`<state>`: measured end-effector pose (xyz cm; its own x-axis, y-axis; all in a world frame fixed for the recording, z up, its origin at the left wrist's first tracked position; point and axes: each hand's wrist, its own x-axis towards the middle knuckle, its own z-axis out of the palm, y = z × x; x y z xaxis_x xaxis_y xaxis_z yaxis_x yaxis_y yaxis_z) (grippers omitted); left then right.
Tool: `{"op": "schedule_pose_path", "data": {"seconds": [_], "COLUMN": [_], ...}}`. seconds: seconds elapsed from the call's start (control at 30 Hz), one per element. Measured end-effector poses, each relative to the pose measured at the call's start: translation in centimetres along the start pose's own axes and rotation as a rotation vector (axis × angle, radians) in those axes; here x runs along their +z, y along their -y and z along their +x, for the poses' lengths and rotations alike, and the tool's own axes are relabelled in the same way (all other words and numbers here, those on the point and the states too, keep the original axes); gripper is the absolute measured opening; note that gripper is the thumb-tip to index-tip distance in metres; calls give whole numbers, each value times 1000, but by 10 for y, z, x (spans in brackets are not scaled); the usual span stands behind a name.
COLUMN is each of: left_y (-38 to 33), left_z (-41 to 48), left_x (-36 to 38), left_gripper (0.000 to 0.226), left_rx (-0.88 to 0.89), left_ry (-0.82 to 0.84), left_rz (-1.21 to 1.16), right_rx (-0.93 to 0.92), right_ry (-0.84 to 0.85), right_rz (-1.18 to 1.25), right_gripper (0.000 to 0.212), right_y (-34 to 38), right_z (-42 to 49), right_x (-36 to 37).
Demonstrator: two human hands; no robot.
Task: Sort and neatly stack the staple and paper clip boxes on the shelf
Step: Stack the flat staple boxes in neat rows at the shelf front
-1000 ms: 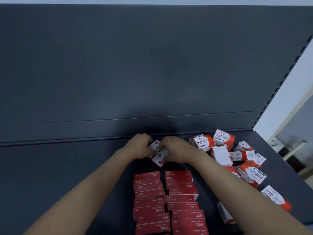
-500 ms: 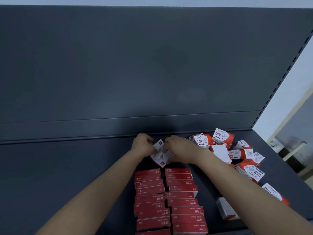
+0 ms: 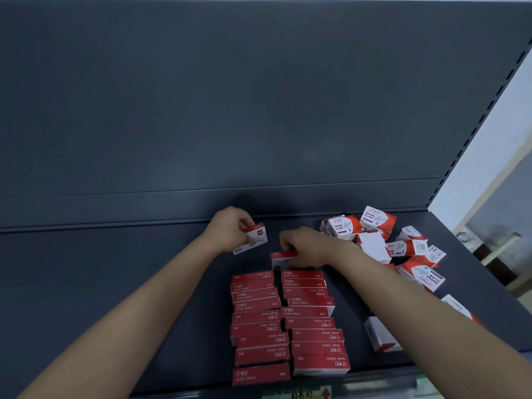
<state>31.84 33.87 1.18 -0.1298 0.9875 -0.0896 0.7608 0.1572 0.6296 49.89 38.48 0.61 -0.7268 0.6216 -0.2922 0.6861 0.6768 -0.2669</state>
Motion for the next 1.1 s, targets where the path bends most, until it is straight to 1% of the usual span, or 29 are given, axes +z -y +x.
{"op": "schedule_pose_path", "data": {"seconds": [0.07,0.13,0.27,0.4,0.47,0.53,0.57,0.6,0.63,0.7,0.73,0.8,0.9,0.97,1.1], "left_y": [0,0,2,3,3,3,2,3,3,5,7,14,14,9,-3], "left_z": [-6,-13,-27,-39,-44,-49,-53,-58,-65,-82,-90,-101,-109,-112,-114], "left_x": [-2,-3,2,12,17,21,23,25,28,33,37,49,62,65,70], "left_gripper": [21,17,19,19,19,21,22,25,29,40,46,56,67,71,63], "left_rx": [52,105,175,148,114,83,60,31,-21,-155,-219,-302,-388,-399,-407], "left_ry": [14,38,123,277,303,286,252,189,101,-86,-147,-190,-149,-132,-104], "left_rz": [31,50,110,159,110,55,0,-91,-220,-511,-635,-806,-981,-1012,-1046], "right_rx": [9,11,4,68,120,179,218,262,309,375,393,426,461,487,484], "right_ry": [-55,-85,-36,-2,-22,-68,-107,-180,-288,-511,-568,-562,-492,-479,-419], "right_rz": [22,44,148,236,241,271,310,364,441,695,839,1085,1308,1406,1492], "right_gripper": [19,20,19,21,24,29,35,42,48,52,52,53,51,51,51], "right_y": [-1,-2,-5,-5,0,6,10,15,20,30,33,38,35,30,28], "right_z": [-7,-16,-39,-49,-49,-49,-50,-53,-58,-73,-81,-92,-90,-84,-77], "right_x": [-2,-6,-5,6,11,20,25,30,36,49,55,65,70,71,79]}}
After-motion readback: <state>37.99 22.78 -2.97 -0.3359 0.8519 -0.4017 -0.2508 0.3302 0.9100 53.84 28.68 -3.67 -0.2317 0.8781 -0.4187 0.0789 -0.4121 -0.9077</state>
